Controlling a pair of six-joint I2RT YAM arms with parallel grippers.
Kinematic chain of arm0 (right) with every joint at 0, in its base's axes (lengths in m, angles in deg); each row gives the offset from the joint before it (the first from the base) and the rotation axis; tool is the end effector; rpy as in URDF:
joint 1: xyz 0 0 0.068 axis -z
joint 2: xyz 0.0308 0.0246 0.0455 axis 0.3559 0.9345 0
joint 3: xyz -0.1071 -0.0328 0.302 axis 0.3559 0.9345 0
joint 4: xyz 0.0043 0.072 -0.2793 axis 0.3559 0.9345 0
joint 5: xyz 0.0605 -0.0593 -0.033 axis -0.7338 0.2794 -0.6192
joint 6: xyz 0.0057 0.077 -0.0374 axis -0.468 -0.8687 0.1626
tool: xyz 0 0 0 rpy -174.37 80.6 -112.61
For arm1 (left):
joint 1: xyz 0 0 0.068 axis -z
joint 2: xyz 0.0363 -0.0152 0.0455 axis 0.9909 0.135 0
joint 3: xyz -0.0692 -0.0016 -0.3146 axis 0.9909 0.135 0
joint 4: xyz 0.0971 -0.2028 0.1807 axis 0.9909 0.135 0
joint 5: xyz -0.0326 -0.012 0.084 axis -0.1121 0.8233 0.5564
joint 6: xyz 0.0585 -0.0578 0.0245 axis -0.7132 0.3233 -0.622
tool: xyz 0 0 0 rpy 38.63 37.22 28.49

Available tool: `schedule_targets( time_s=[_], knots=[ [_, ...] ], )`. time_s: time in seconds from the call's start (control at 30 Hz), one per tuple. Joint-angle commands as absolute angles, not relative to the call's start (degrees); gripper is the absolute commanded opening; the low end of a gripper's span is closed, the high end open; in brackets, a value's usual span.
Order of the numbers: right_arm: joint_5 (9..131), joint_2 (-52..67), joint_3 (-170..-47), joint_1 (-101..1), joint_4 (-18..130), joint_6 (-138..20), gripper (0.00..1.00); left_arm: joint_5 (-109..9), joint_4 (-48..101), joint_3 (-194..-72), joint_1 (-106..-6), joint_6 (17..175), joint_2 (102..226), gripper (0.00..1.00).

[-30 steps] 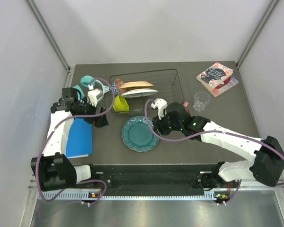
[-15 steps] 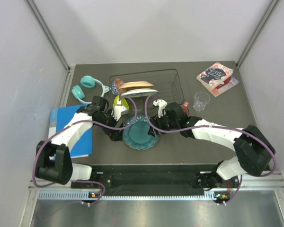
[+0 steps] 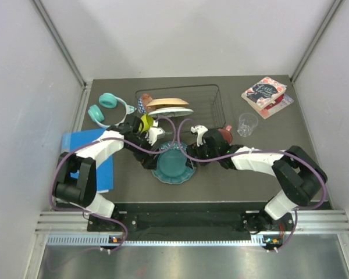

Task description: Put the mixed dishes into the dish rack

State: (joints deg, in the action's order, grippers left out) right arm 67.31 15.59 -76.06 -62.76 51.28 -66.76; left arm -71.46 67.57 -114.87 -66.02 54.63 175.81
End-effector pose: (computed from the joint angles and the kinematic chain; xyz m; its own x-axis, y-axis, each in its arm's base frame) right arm 0.2567 0.2495 0.1714 -0.6792 -0.2747 -0.6806 -0.6059 0.7332 0.3088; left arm 0.2862 -0.1225 0.1956 -0.6054 0.6205 -0.4985 0.7878 0.5564 -0.2642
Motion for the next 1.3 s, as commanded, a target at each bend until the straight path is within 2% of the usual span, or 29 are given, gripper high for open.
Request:
schedule_targets(
  time_s=[0.0,0.23,0.37,0.47,0.6,0.73,0.77,0.83,0.87,0.9,0.97,1.0,1.13,1.27],
  knots=[
    [66.0,16.5,-74.9,-61.4,46.4,-66.5,0.77,-70.7,62.7,-116.4,-65.7,55.3,179.4,0.99],
    [61.9,19.4,-72.2,-61.4,41.4,-69.5,0.76,-70.2,60.4,-116.6,-63.8,55.5,182.9,0.98],
    [58.0,22.9,-72.2,-61.9,37.7,-71.8,0.7,-69.9,58.9,-116.2,-63.0,55.8,183.9,0.97],
    [55.6,24.9,-71.8,-63.0,33.6,-74.2,0.59,-70.4,58.9,-115.6,-62.0,55.6,183.4,0.96],
    [52.7,26.3,-71.2,-65.5,29.1,-75.9,0.3,-70.4,59.6,-113.8,-60.5,54.9,181.4,0.93],
    [48.6,25.2,-69.5,-66.3,25.6,-77.1,0.2,-72.7,61.3,-113.9,-59.0,56.4,179.0,0.77],
    [48.2,24.7,-68.8,-66.5,25.2,-77.1,0.19,-73.2,61.8,-114.5,-58.8,57.4,178.5,0.67],
    [47.1,23.1,-67.5,-66.6,23.7,-77.0,0.13,-74.1,63.4,-115.4,-58.3,58.3,177.4,0.54],
    [46.9,22.6,-67.2,-66.5,23.2,-77.1,0.11,-75.1,64.0,-116.1,-58.2,58.9,176.9,0.41],
    [46.8,22.1,-67.0,-66.6,23.0,-76.8,0.06,-75.5,64.8,-116.5,-57.8,59.1,176.1,0.34],
    [46.2,20.9,-66.5,-66.8,22.4,-76.4,0.03,-76.2,66.8,-118.1,-57.5,59.6,175.3,0.19],
    [46.4,20.4,-66.5,-67.0,22.2,-75.6,0.0,-76.4,67.6,-118.8,-57.4,59.9,174.9,0.17],
    [47.7,19.2,-67.2,-68.0,22.7,-74.2,0.0,-78.6,70.7,-121.3,-57.3,61.5,173.0,0.18],
    [49.2,19.7,-67.9,-68.4,23.1,-73.7,0.0,-78.6,72.7,-121.1,-57.4,61.8,171.8,0.22]
  ],
)
